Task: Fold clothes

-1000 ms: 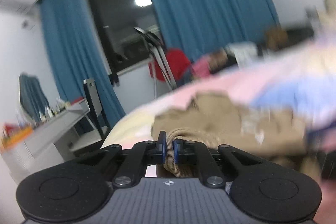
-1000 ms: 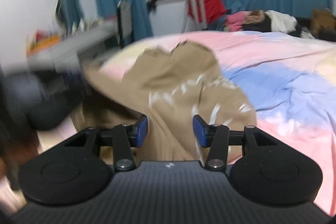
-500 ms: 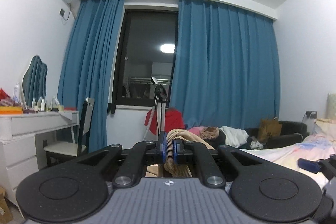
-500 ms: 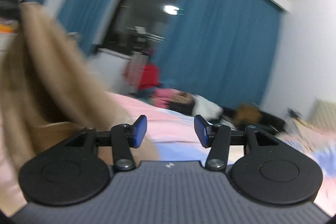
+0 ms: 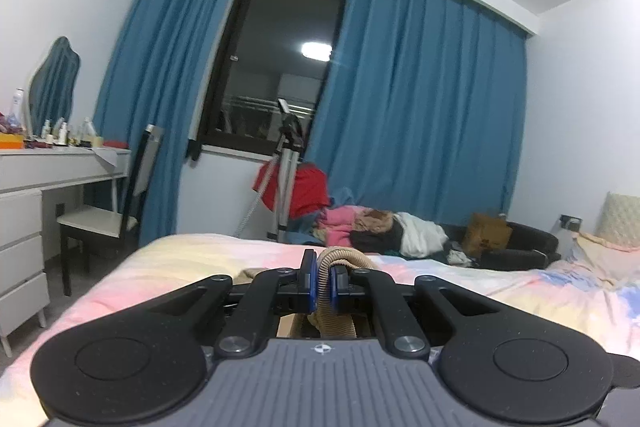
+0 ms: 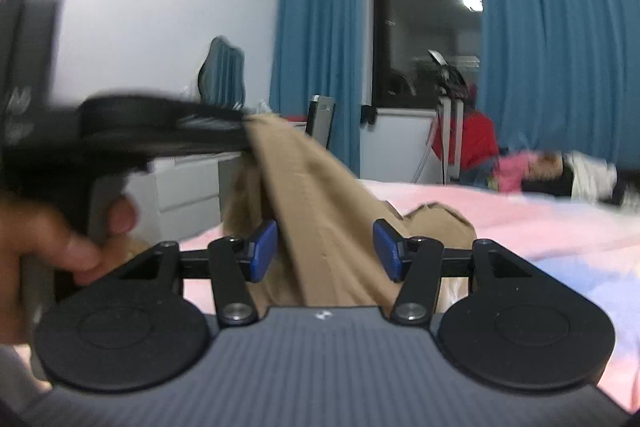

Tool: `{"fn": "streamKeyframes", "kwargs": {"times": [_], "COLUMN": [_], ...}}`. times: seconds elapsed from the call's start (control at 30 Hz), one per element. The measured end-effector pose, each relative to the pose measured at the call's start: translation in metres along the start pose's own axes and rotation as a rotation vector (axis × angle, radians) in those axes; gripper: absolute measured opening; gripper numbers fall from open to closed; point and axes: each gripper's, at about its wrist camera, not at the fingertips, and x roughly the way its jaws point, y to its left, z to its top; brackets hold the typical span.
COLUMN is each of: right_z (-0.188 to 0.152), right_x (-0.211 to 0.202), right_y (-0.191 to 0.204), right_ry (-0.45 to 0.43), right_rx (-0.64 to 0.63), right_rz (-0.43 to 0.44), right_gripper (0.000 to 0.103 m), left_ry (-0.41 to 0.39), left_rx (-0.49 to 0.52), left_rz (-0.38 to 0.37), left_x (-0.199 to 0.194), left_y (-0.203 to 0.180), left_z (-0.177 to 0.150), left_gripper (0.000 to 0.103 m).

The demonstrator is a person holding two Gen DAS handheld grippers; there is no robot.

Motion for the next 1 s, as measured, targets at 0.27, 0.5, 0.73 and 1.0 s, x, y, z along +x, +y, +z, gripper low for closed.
{"fn": "streamKeyframes", "kwargs": {"times": [0.27, 0.5, 0.73, 1.0], "right_z": [-0.005, -0.008, 0.014, 0.008], "right_x": [0.039, 0.036, 0.019, 0.041], "right_y": [-0.008, -0.034, -0.060, -0.088], "right_ry": [0.144, 0.236, 0.028, 0.091], "right_rx": [0.034, 0.059, 0.049, 0.076], "right_rz": [-0.167, -0.366, -0.562, -0.394], "right_gripper": [0.055, 0.057, 0.057, 0.056], "left_ry": [-0.016, -0.081, -0.083, 0.031], "left_rx": [0.043, -0.145, -0.130, -0.069], "left_rz": [0.025, 0.170, 0.148, 0.134], "left_x": [-0.005, -0.020, -0.029, -0.002], "left_y": [-0.020, 0.014, 0.026, 0.016], "left_z": [-0.014, -0.010, -0.001, -0.010], "left_gripper": [0.007, 0.007, 0.007, 0.007]}}
